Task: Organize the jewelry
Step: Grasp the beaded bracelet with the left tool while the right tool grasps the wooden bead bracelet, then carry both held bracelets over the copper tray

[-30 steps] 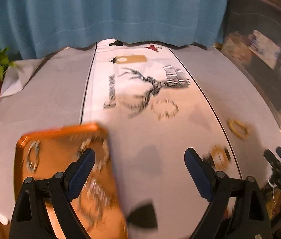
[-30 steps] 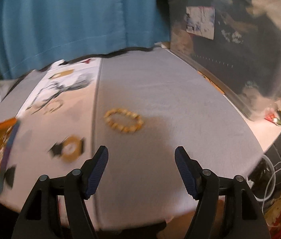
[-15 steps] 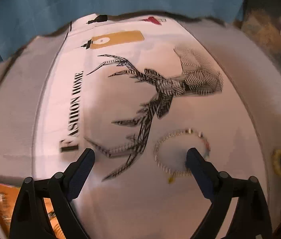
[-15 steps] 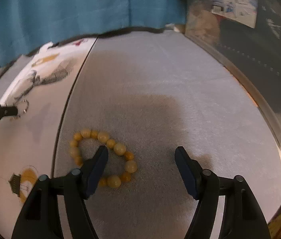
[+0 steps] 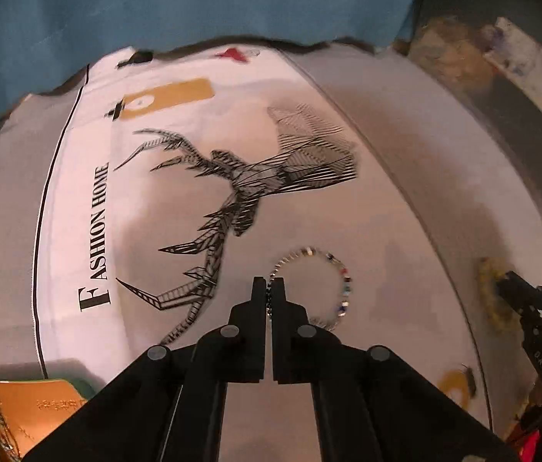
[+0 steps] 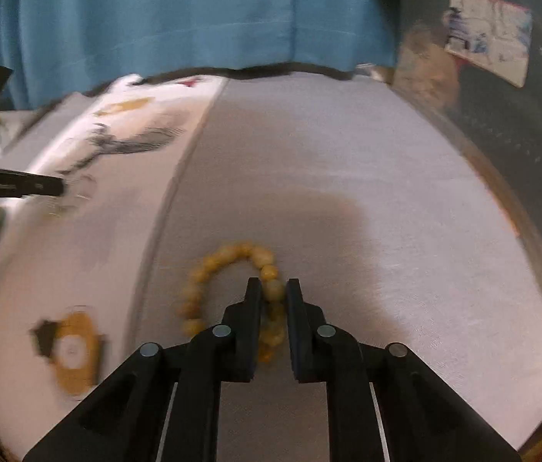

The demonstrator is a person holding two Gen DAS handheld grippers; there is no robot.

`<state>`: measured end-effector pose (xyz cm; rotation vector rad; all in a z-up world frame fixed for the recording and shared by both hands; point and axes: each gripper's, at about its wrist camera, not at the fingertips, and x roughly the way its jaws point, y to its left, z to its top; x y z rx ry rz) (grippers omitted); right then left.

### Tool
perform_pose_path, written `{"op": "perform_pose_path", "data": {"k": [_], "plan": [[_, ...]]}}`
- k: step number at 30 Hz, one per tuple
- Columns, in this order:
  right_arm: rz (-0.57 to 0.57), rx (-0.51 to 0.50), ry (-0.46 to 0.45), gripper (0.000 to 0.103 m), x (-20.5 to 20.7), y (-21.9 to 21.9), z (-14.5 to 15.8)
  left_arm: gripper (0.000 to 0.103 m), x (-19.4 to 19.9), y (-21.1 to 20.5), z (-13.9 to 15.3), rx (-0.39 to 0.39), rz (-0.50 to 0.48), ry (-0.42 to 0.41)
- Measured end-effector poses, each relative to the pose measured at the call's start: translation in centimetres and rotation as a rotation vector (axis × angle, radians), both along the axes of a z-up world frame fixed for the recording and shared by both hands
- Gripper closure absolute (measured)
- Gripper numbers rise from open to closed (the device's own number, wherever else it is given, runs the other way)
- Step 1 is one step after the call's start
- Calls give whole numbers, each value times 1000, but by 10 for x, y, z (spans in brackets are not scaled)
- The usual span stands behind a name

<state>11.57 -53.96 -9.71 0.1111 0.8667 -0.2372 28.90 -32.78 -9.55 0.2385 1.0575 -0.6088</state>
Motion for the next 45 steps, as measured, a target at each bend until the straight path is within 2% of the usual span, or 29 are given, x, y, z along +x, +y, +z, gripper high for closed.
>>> {"op": "perform_pose_path", "data": {"k": [4,8,13,14,19,24,30,36,45], "plan": [[8,-71,-53,90,-10,16,22,103,-14,11,18,-47,14,-14],[7,-72,-97,90,-21,24,51,103,-33,27,49,-91,23,-46],[22,-95,-143,90,-39,52,84,103,-73,48,88,-95,22,-118],[28,-94,-164,90,-49,64,95,103,-82,54,96,-99,22,-132],[50,-78,-195,90,-71,92,115,103,-132,84,125,-110,15,-184],[90,-43,-197,90,-99,134,129,103,-174,123,145,-137,25,-184],[145,-13,-182,90,-133,188,132,103,-225,171,154,-143,53,-188],[249,-9,-165,90,-174,256,130,103,-266,221,149,-142,95,-172],[352,-7,-153,90,-208,315,129,103,-314,290,141,-152,169,-165]]}}
